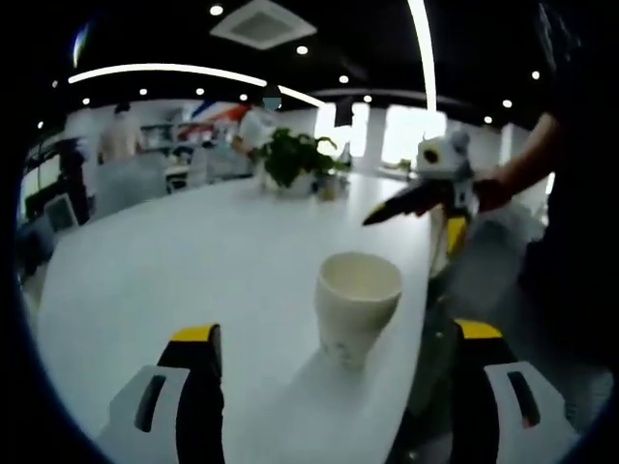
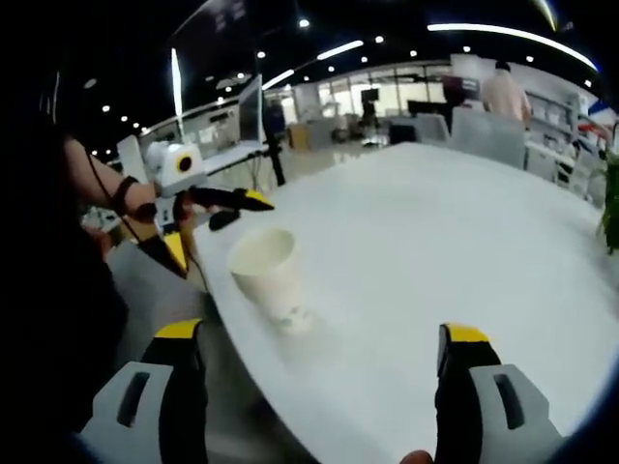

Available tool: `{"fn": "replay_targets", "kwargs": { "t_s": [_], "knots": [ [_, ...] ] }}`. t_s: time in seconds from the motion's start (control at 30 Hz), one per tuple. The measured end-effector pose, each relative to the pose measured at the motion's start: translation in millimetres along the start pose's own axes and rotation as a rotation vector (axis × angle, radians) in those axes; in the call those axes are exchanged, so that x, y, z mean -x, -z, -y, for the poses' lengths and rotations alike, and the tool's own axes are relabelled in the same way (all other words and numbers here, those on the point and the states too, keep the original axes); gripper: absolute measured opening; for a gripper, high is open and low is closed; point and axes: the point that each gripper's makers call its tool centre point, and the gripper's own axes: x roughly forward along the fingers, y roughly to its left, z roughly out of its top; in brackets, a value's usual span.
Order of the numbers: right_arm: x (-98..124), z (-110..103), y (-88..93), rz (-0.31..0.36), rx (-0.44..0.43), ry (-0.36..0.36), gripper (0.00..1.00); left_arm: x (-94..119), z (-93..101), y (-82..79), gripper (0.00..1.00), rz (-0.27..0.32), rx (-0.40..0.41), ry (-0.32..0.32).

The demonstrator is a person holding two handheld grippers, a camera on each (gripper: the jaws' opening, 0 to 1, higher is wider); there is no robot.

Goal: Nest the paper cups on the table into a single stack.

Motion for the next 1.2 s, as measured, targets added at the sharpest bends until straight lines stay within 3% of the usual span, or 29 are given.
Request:
{"fn": "replay_targets", "kwargs": {
  "t_s": [0.4, 0.57, 0.73, 1.2],
  "knots": [
    [-29, -19, -0.4, -0.056, 0.100, -0.094, 0.89, -15, 0.5, 7.5, 0.85, -0.025, 0.033, 0.042],
    [-36, -20, 2.1, -0.073, 0.110, -0.113, 0.86, -18, 2.8, 6.4, 0.75, -0.025, 0.033, 0.065],
    [-41, -24, 3.2, -0.083, 0.128, -0.133, 0.77, -21, 5.4, 7.0, 0.65, -0.033, 0.026, 0.079],
    [-57, -35, -5.6, -0.072, 0.183, -0.186, 0.60, -27, 12.4, 3.4, 0.59, -0.030, 0.023, 0.110]
  ]
}}
